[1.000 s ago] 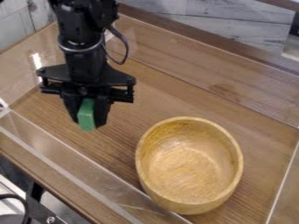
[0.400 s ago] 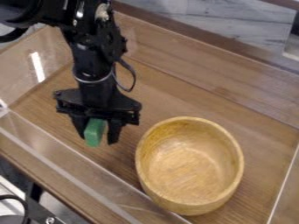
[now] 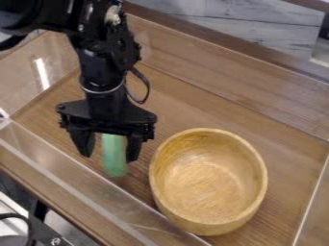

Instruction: Remove the green block from inside the brown bowl and put it on the table

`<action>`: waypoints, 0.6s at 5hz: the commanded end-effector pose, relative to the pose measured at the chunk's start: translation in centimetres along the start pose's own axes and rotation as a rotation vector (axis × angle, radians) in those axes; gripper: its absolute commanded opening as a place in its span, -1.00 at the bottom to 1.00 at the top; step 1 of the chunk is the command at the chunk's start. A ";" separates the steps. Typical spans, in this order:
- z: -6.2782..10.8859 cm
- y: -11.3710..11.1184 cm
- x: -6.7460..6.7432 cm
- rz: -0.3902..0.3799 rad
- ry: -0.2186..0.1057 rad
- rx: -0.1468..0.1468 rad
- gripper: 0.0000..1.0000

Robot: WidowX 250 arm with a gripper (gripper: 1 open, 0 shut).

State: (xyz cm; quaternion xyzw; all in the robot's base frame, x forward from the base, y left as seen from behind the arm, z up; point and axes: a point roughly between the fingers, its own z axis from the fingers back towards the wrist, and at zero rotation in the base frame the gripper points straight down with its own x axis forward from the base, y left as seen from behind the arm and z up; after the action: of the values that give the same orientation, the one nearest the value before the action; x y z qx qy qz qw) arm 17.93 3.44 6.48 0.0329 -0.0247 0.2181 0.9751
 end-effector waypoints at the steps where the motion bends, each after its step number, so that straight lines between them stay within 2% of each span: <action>1: 1.1 -0.3 -0.1 -0.031 -0.026 -0.015 1.00; 2: 2.4 0.0 0.6 0.037 -0.022 -0.014 1.00; 3: 3.3 -0.4 1.5 0.006 -0.022 -0.021 1.00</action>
State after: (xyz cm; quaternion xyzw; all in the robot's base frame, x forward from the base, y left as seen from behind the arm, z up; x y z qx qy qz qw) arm 18.59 3.31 9.05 0.0263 -0.0206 0.2206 0.9748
